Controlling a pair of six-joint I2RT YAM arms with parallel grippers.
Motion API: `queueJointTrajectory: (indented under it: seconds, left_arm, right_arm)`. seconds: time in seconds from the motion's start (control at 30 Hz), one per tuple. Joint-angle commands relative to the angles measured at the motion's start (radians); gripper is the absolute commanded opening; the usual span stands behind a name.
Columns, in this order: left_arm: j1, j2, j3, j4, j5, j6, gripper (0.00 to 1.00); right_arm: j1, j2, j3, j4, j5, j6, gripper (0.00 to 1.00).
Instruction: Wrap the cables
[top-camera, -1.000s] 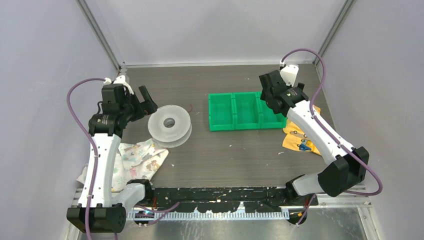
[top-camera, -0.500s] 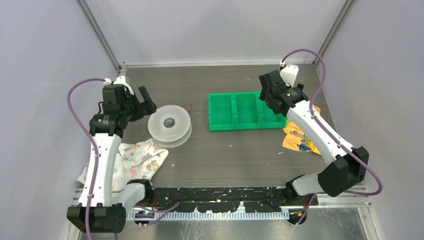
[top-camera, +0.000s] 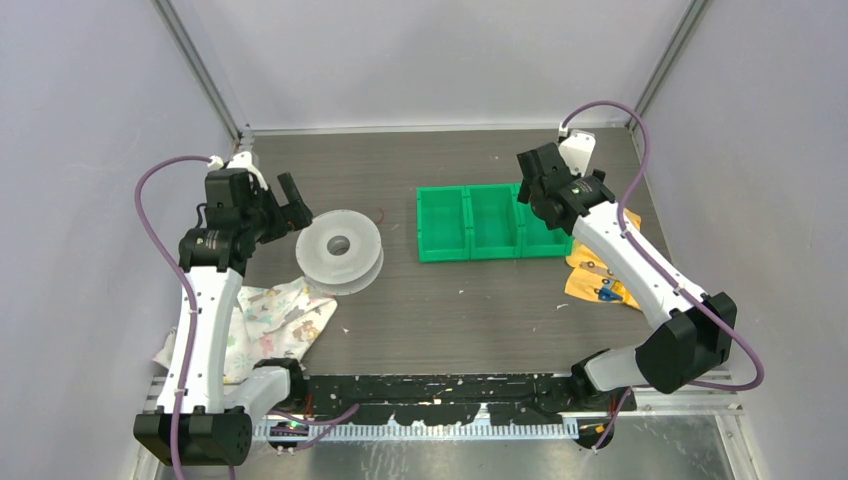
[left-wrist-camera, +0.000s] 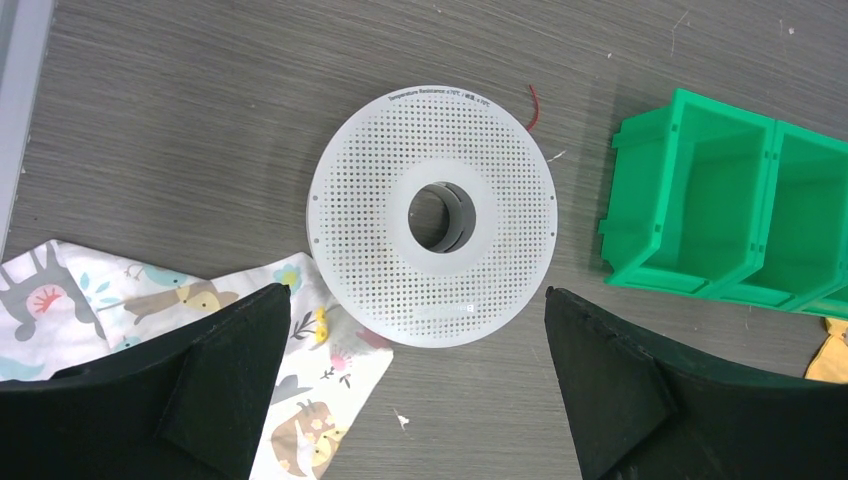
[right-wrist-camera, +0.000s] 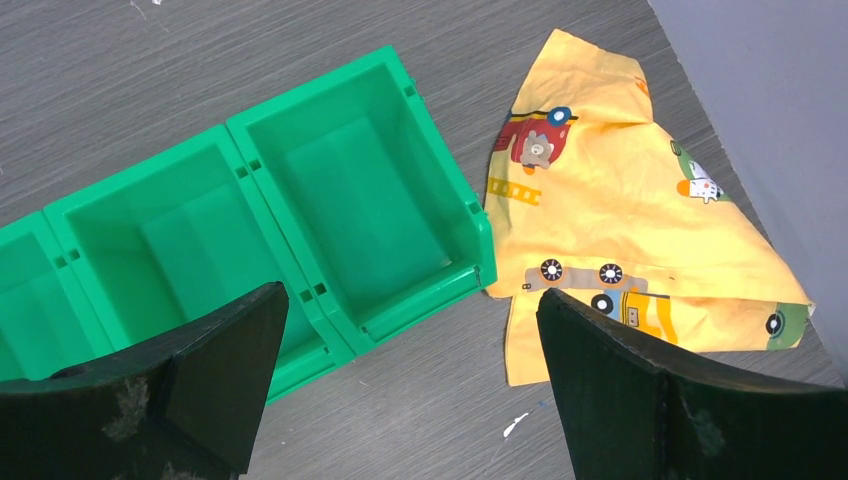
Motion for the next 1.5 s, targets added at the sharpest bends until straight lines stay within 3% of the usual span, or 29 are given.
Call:
queueJointTrajectory:
  seconds: [0.0,1.47]
  left_arm:
    - [0.001,-0.014,0.004,0.042,0.01,0.02,1.0]
    - [0.002,0.004,0.041,0.019,0.057,0.056,1.0]
  right_arm:
    - [0.0,-0.024,-0.014,0.045,-0.002,0.009,1.0]
    - [0.0,-0.02,-0.036,0.089,-0.049,-0.003,1.0]
